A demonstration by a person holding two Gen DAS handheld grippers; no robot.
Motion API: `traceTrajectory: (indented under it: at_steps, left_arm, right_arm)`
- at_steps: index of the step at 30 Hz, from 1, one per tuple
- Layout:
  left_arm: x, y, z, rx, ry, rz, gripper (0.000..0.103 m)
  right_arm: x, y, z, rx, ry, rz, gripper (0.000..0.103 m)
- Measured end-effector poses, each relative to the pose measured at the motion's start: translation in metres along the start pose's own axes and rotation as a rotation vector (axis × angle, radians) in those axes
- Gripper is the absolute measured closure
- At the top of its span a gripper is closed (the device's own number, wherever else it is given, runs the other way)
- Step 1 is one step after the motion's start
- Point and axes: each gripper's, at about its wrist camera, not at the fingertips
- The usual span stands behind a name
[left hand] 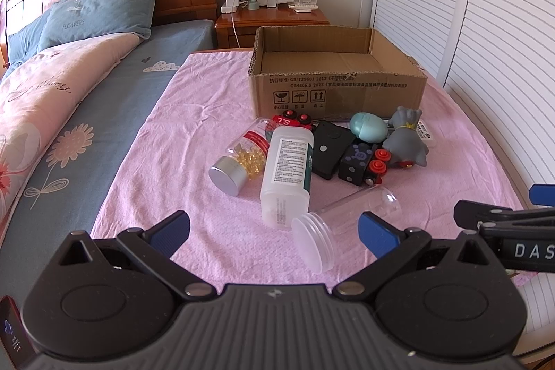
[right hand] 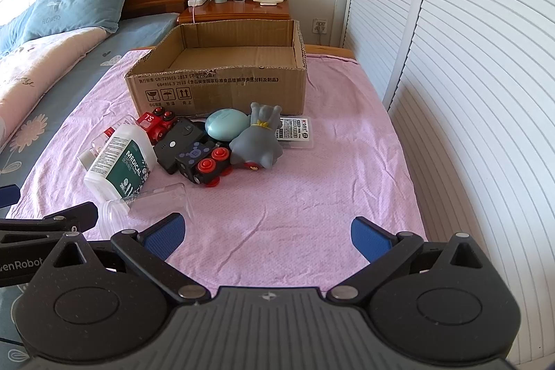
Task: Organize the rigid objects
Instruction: 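Move the right tool to the clear plastic jar while the left tool approaches the white bottle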
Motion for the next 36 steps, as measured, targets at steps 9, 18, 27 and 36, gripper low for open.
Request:
traceTrajectory:
  at_steps: [9,18,27,36]
  left_arm:
    - [0.001,0.000,0.000,0.000,-0.005,-0.003,0.001]
    - [0.008,0.001,-0.006,0.019,-0.041,-0.014,0.001]
    - [0.022,-0.003,-0.036,0.019,-0.025,-0.028,0.001]
    - [0.031,-0.005,-0.083,-0.036,0.040,-0.010,0.001]
  right_arm:
    - [0.001,0.000,0.000,-0.005,0.006,0.001,0.000]
    - [0.007,0.006,-0.004,-0.048,0.062,0.001,0.000]
    - [0.015,0.006,-0.025,-0.148,0.181,0.025,0.000]
    - [0.029,0.005,-0.077,-0.331,0.234,0.020,0.000]
Point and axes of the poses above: each gripper's, at about its wrist camera, not at the fingertips, and x roughly the way its jaws point, z to its right, y to its top, and after that the axes turned 8 degrees about z, right-handed
